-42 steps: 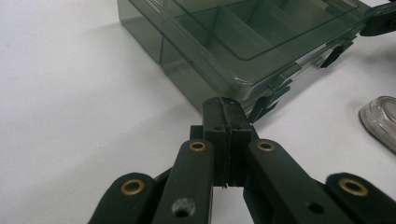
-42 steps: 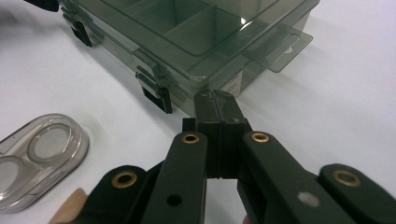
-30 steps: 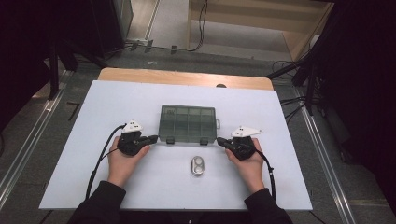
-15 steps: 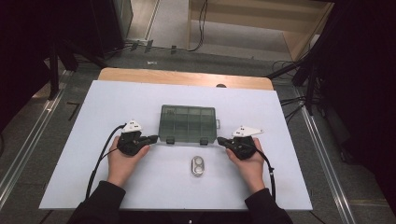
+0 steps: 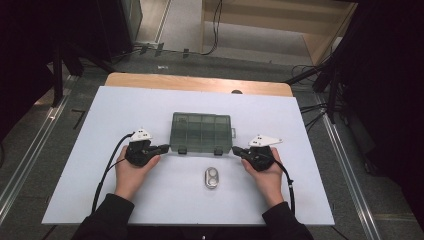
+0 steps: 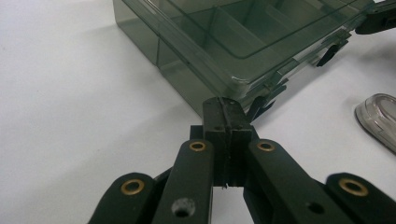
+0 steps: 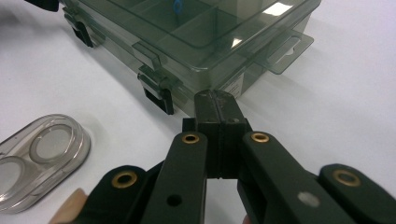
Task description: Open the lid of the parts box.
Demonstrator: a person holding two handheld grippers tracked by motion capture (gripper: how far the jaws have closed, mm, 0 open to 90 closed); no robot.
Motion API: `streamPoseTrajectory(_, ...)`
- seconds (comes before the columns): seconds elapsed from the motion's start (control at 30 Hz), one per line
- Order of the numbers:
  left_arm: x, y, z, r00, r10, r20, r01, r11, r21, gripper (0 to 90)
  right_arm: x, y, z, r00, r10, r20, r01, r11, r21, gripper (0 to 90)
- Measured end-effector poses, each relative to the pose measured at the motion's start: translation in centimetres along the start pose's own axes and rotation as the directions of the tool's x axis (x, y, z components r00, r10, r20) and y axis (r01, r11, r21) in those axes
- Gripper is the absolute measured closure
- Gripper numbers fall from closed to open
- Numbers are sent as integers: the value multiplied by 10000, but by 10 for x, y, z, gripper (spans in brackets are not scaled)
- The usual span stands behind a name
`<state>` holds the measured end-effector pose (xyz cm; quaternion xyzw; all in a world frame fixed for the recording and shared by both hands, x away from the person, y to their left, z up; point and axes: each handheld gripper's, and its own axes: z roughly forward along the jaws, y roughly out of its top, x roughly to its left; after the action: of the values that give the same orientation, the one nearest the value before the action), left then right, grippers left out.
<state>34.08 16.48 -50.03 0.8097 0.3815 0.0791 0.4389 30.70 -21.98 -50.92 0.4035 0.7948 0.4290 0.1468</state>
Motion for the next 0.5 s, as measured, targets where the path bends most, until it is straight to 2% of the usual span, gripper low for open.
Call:
streamPoseTrajectory(0.23, 0, 0, 0, 10000, 40, -21, -40, 10000, 8, 899, 0, 1, -1, 10000, 29, -24, -29, 10000, -46, 878)
streamPoseTrajectory(0.5, 0, 1, -2, 9999, -72, 153, 75, 9998, -166, 899, 0, 1, -2, 10000, 25, -95, -26, 9999, -161, 879)
